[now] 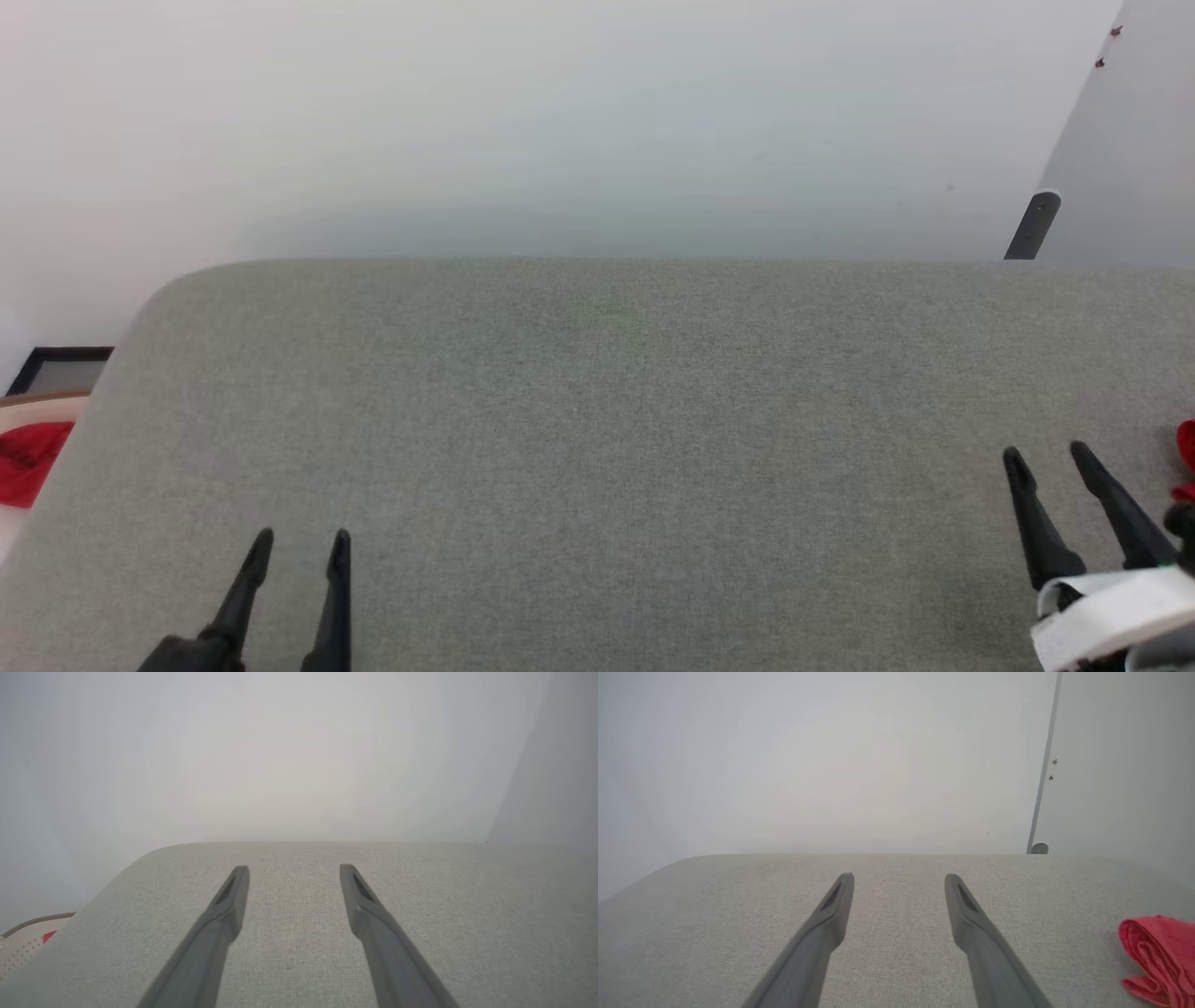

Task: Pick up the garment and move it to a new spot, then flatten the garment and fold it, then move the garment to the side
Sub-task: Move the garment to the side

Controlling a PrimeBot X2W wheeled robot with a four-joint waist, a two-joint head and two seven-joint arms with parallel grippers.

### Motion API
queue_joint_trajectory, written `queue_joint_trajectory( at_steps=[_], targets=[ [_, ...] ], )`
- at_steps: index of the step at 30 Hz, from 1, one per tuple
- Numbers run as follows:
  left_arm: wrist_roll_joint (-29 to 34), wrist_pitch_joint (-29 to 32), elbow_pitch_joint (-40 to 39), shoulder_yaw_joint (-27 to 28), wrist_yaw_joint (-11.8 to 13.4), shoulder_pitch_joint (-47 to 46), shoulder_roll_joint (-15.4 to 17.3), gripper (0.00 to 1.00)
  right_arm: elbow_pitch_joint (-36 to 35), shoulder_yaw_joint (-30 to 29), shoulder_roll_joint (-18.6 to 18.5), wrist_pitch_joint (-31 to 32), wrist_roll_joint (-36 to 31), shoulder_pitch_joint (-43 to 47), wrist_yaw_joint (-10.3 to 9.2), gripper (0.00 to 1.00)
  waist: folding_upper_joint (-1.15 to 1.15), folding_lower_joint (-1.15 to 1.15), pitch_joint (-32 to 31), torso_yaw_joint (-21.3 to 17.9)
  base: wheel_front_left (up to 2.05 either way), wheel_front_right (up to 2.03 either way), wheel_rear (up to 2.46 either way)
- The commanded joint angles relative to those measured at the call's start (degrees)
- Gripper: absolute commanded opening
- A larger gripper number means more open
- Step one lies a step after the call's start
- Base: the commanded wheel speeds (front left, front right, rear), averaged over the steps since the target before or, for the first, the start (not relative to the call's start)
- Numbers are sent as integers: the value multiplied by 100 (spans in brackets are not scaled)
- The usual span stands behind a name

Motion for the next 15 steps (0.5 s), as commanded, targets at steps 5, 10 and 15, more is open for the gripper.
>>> queue_joint_trajectory(
  at_steps=[5, 10, 15],
  targets=[
    [-63, 5, -278, 87, -65, 375, -116, 100, -708, -568, 251, 246, -251, 597, -6, 100, 0, 0, 2, -2, 0, 0, 0],
    [-295, 5, -325, 129, -93, 530, -164, 100, -1154, -859, 490, 452, -423, 902, -6, 100, 0, 0, 0, -17, 0, 0, 0],
    [-389, 5, -290, 78, -120, 570, -96, 100, -1355, -971, 623, 569, -522, 1021, -6, 100, 0, 0, 2, -21, 0, 0, 0]
  ],
)
